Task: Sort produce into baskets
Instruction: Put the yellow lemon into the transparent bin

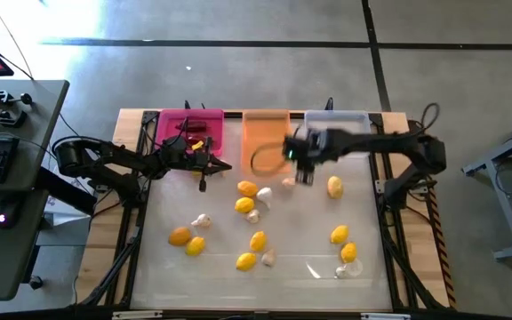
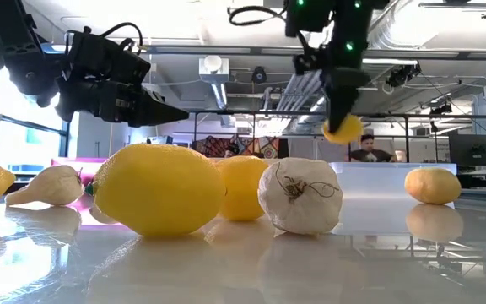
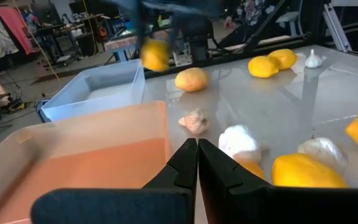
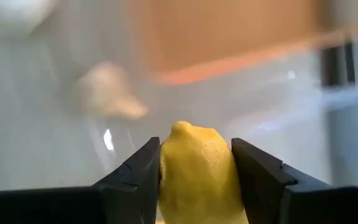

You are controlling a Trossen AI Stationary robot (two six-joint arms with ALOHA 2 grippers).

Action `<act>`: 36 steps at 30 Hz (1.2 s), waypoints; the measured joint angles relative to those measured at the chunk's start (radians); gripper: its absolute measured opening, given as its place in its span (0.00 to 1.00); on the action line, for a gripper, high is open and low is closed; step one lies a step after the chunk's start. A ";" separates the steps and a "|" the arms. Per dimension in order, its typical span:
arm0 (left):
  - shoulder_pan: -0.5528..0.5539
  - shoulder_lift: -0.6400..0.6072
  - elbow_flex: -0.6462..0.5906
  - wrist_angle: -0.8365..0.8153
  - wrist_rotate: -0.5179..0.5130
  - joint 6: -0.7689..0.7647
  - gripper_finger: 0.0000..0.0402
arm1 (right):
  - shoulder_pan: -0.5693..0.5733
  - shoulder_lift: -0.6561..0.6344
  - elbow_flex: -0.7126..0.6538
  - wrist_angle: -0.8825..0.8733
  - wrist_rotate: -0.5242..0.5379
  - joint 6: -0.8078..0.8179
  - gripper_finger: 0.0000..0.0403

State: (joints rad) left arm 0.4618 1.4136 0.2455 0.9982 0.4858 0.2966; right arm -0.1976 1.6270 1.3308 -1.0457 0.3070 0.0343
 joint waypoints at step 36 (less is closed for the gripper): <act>0.000 0.000 0.000 -0.006 -0.055 0.002 0.00 | -0.873 -0.036 -0.293 0.382 0.013 0.327 0.39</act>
State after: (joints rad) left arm 0.4622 1.4136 0.2459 0.9920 0.4313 0.2988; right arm -1.0702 1.5913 1.0378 -0.6640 0.3199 0.3608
